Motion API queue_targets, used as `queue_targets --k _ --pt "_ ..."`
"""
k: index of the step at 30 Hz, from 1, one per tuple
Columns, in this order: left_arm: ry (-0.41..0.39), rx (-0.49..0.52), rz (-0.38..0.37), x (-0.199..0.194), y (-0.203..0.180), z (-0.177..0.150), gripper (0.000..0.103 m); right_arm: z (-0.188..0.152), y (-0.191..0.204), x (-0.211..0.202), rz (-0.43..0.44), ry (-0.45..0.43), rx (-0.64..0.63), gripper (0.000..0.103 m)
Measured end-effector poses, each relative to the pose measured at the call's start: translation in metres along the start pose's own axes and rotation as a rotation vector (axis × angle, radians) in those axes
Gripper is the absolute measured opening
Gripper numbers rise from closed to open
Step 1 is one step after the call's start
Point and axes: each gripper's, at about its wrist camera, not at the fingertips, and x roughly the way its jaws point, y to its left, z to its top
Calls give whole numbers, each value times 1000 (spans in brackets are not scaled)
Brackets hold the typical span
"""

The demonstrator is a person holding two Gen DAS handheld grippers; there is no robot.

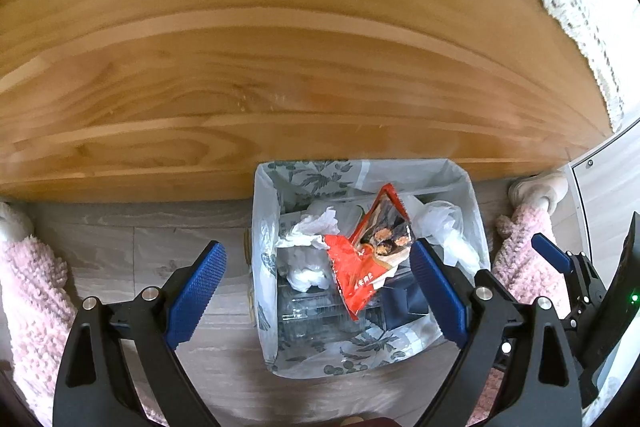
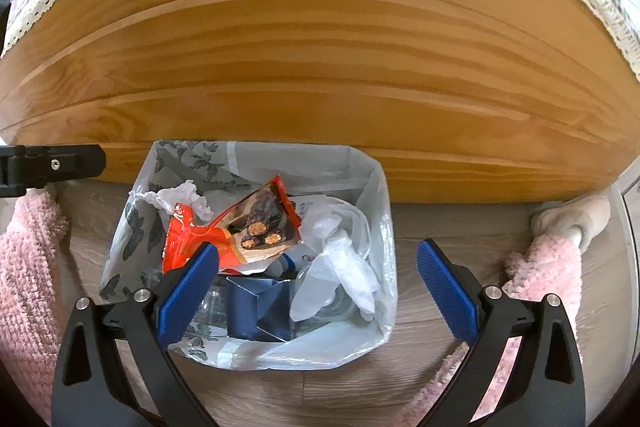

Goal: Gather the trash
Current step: 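Raise both open tools from the bin and turn toward the bed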

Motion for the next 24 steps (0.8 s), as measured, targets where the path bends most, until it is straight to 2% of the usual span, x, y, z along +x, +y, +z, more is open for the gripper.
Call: queue_targets --k 11,16,22,24 --pt "-72 11 -33 -29 1 4 90 18 -8 -26 -32 -63 11 95" --pt "-160 49 -26 -53 -3 11 90 37 -6 -47 -40 -107 6 95" --pt "-280 120 -27 -87 -14 24 90 65 -6 -89 -53 -235 -6 95" --pt "-325 140 -30 -102 -18 29 94 73 -7 -101 -57 -273 -8 95"
